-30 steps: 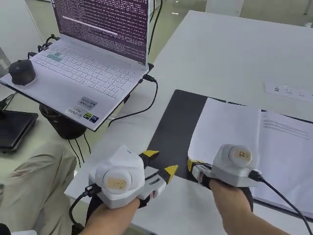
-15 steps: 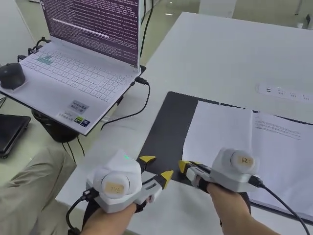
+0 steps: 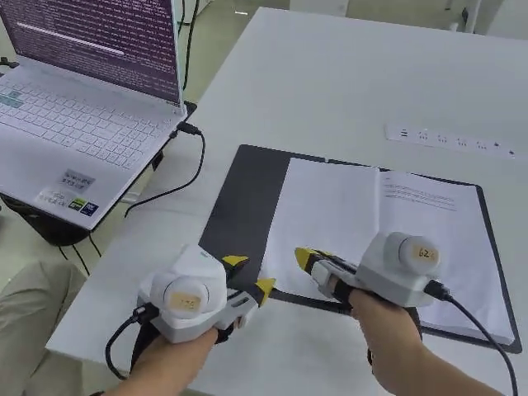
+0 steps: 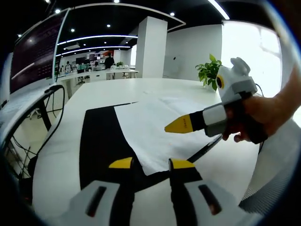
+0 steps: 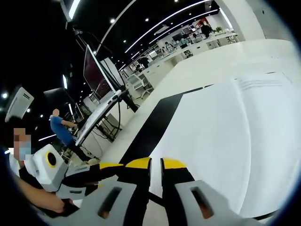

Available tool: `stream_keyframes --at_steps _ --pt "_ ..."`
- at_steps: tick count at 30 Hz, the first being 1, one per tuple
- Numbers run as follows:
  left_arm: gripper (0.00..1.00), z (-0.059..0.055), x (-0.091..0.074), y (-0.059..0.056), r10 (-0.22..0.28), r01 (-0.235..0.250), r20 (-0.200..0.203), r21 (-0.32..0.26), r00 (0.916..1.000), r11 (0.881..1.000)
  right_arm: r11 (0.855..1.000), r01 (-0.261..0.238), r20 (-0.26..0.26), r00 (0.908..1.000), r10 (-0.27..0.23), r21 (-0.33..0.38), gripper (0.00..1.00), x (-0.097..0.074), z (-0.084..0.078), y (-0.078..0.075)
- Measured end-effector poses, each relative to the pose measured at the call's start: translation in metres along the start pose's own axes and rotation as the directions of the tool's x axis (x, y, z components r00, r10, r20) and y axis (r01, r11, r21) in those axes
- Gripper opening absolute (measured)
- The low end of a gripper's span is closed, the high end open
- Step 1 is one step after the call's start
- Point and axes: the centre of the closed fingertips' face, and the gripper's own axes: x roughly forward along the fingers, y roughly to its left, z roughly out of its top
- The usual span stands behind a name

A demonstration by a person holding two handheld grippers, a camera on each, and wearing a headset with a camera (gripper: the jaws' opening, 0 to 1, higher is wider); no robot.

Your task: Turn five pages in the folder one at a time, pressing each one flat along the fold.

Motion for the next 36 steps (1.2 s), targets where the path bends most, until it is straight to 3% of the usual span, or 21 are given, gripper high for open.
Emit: stream_keyframes --at_steps 8,12,15,16,19,26,33,36 --pt "0.29 -0.010 0.032 -0.011 -0.016 0.016 -0.037 0.015 0.9992 1.000 0.998 0.056 0.025 0.9981 -0.057 0.012 0.05 -0.018 0.011 -0.034" --pt "0.28 -0.017 0.038 -0.007 0.009 -0.009 -0.062 0.000 0.9981 1.000 0.997 0.073 0.035 0.9966 -0.074 0.022 0.05 -0.022 0.020 -0.050" --pt "0.28 -0.023 0.040 -0.005 0.025 -0.025 -0.081 0.001 0.9964 1.000 0.996 0.084 0.033 0.9959 -0.085 0.015 0.04 -0.023 0.027 -0.060" --pt "0.27 -0.022 0.039 -0.004 0.030 -0.028 -0.068 0.037 0.9973 0.999 0.996 0.086 0.035 0.9956 -0.087 0.017 0.03 -0.023 0.030 -0.063" --pt "0.28 -0.024 0.039 -0.005 0.026 -0.021 -0.070 0.070 0.9972 0.997 0.995 0.094 0.038 0.9948 -0.094 0.021 0.02 -0.021 0.038 -0.075" --pt "0.28 -0.023 0.038 -0.005 0.025 -0.020 -0.068 0.072 0.9973 0.997 0.992 0.110 0.046 0.9925 -0.113 0.063 0.02 -0.012 0.053 -0.099" --pt "0.28 -0.023 0.038 -0.006 0.025 -0.018 -0.073 0.096 0.9970 0.995 0.983 0.110 0.066 0.9905 -0.121 0.148 0.00 -0.004 0.066 -0.110" --pt "0.28 -0.023 0.038 -0.006 0.025 -0.018 -0.073 0.097 0.9970 0.995 0.977 0.114 0.043 0.9915 -0.123 0.178 0.00 0.000 0.066 -0.114"
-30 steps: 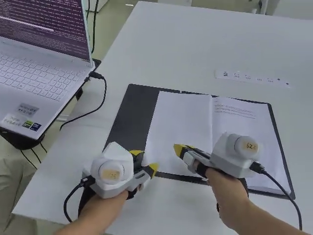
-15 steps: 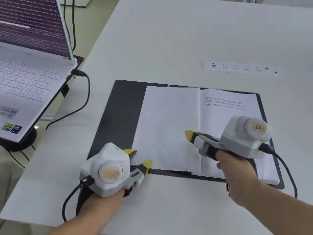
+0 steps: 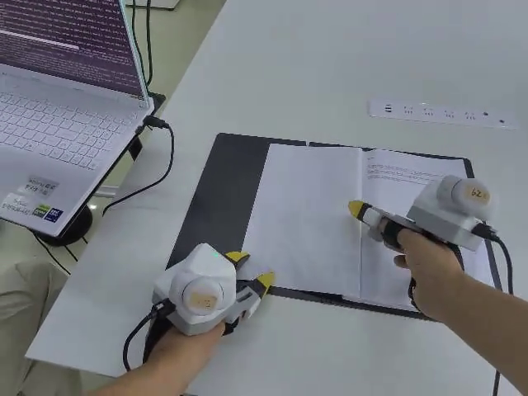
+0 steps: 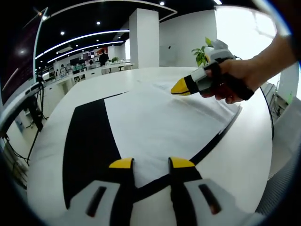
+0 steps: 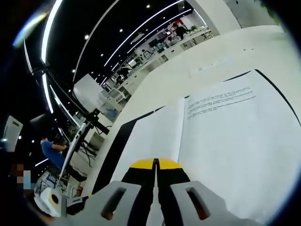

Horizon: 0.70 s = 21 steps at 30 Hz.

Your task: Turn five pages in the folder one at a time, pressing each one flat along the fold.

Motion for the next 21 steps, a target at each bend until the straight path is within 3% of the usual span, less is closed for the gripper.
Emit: stream_keyframes --at_steps 7,10,12,21 --pt "0.28 -0.001 0.001 0.001 0.000 0.000 -0.001 0.001 1.0000 1.000 0.994 -0.008 -0.023 0.9997 0.010 0.110 0.00 0.008 0.000 -0.003" --pt "0.28 -0.001 0.002 0.000 0.000 0.000 -0.004 0.002 1.0000 1.000 0.976 -0.031 -0.019 0.9992 0.036 0.213 0.00 0.011 0.004 -0.002" --pt "0.28 -0.001 0.002 0.000 0.000 0.000 -0.003 0.002 1.0000 1.000 0.979 -0.032 -0.014 0.9993 0.035 0.202 0.00 0.013 0.006 -0.003" --pt "0.28 -0.001 0.002 -0.001 0.000 0.000 -0.003 0.003 1.0000 1.000 0.958 -0.033 -0.009 0.9993 0.037 0.285 0.00 0.019 0.014 -0.008"
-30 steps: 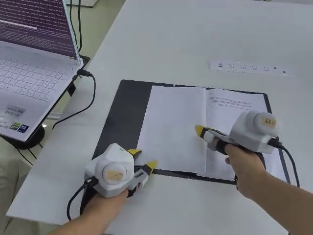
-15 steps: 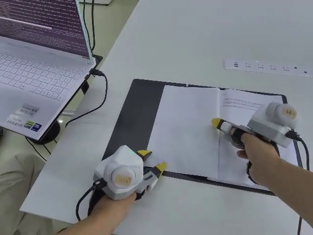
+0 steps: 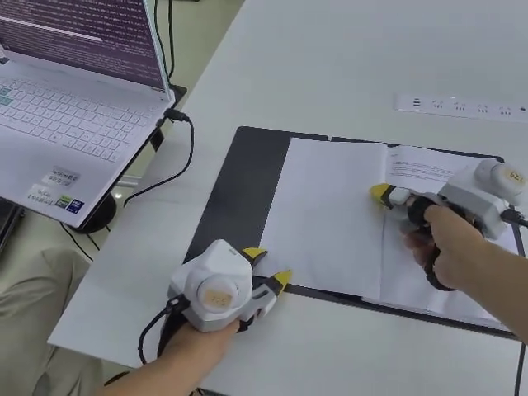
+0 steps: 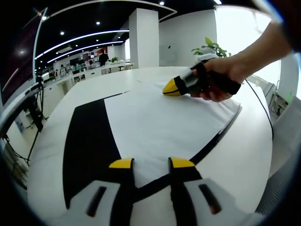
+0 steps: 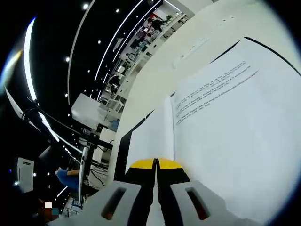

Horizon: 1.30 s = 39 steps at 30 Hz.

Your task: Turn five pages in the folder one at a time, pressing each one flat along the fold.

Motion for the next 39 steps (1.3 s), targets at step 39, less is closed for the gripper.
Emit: stream_keyframes --at_steps 39 --pt "0.28 0.001 -0.001 0.000 0.000 0.000 0.024 -0.011 0.9997 1.000 0.996 0.011 0.083 0.9964 -0.019 0.091 0.00 0.042 0.050 -0.007"
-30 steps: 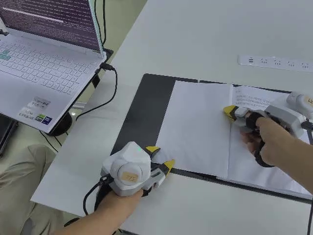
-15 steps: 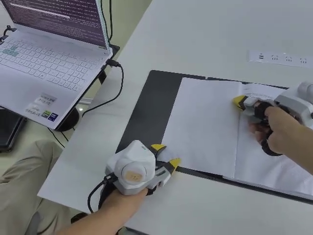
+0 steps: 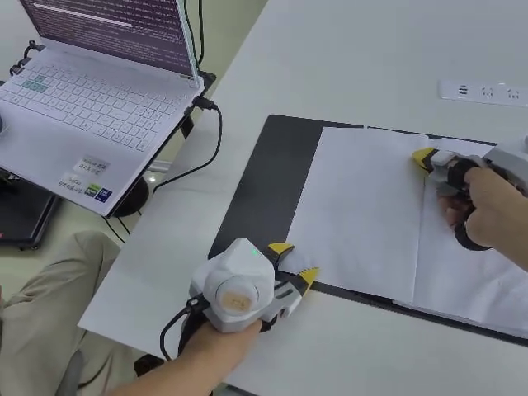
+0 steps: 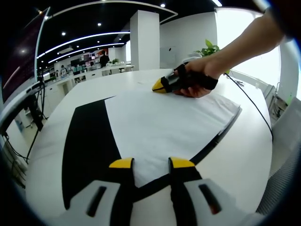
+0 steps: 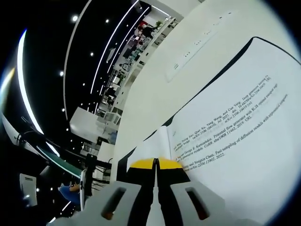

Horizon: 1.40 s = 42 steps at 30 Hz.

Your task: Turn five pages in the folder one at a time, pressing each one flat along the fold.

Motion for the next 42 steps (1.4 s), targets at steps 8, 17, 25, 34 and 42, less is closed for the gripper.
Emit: stream_keyframes --at_steps 8,17,25,34,42 --pt "0.28 0.001 0.000 -0.001 0.000 0.000 0.006 0.001 1.0000 1.000 0.999 0.009 0.051 0.9986 -0.011 0.040 0.00 0.008 0.015 -0.002" --pt "0.28 0.001 0.001 -0.001 -0.002 0.002 0.008 0.001 1.0000 1.000 0.997 0.017 0.095 0.9951 -0.024 0.073 0.00 0.017 0.030 -0.004" --pt "0.28 0.000 0.001 -0.001 -0.003 0.003 0.012 0.001 0.9999 1.000 0.991 0.007 0.115 0.9930 -0.023 0.135 0.00 0.020 0.036 -0.005" --pt "0.28 0.001 0.001 -0.001 -0.003 0.003 0.006 0.004 1.0000 1.000 0.990 -0.007 0.088 0.9961 -0.006 0.142 0.00 0.017 0.032 -0.004" --pt "0.28 0.000 0.001 -0.001 -0.005 0.005 0.003 0.004 1.0000 1.000 0.988 -0.023 0.042 0.9990 0.017 0.153 0.00 0.010 0.022 -0.003"
